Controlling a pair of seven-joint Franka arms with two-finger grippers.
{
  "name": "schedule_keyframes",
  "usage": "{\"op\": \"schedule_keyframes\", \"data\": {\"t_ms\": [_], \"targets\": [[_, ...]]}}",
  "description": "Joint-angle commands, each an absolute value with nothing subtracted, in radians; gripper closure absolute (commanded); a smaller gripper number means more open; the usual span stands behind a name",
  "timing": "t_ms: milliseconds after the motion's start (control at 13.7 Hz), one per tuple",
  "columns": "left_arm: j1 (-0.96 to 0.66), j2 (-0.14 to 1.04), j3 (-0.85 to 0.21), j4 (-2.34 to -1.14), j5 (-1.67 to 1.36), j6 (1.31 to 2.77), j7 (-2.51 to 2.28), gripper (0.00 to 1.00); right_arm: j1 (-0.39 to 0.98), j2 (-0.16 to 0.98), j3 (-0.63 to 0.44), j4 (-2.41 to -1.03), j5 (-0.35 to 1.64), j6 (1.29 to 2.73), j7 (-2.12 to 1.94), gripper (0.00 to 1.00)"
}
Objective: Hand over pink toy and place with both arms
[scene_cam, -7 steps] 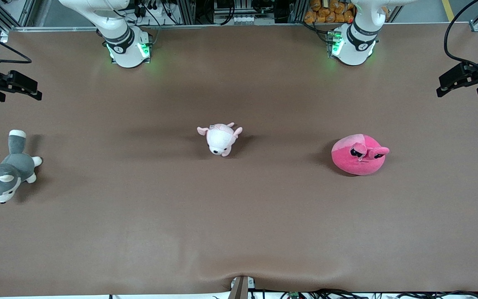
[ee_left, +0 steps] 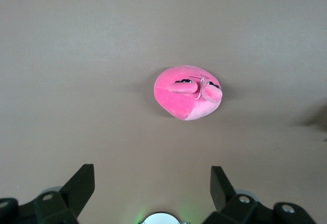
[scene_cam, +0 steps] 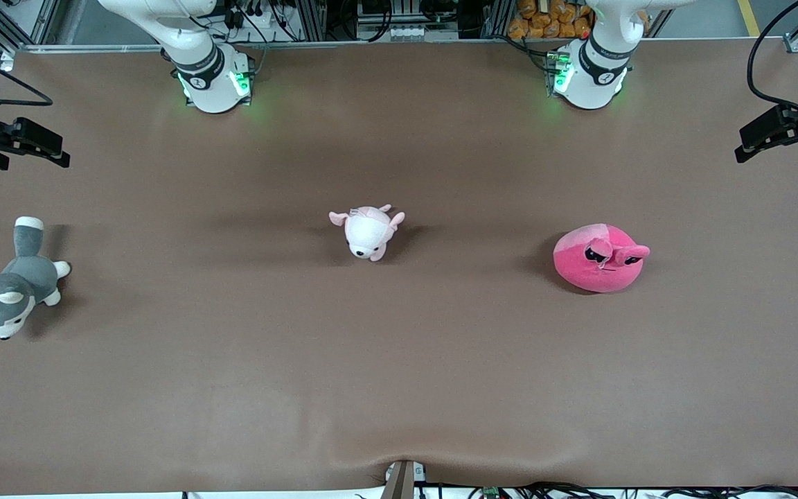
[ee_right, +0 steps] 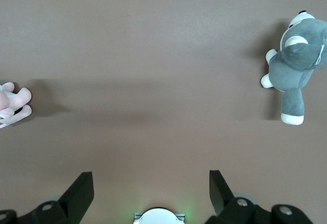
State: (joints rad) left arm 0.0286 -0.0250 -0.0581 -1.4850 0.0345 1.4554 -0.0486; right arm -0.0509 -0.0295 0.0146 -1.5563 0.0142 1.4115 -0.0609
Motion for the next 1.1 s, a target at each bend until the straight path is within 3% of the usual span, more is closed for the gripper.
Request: {"op": "schedule_keyframes", "data": {"t_ms": [0, 1025], "targets": [[0.031, -0.003, -0.066, -1.448, 0.049, 1.439, -0.041, 0.0, -0.075, -0.032, 0.018, -1.554, 0.021, 1.408, -0.093, 0.0], [0.029, 0.005, -0.066, -1.459, 0.048, 1.437, -0.061, 0.0, -0.067, -0.031, 0.02, -1.554, 0.021, 1.416, -0.094, 0.0]]}}
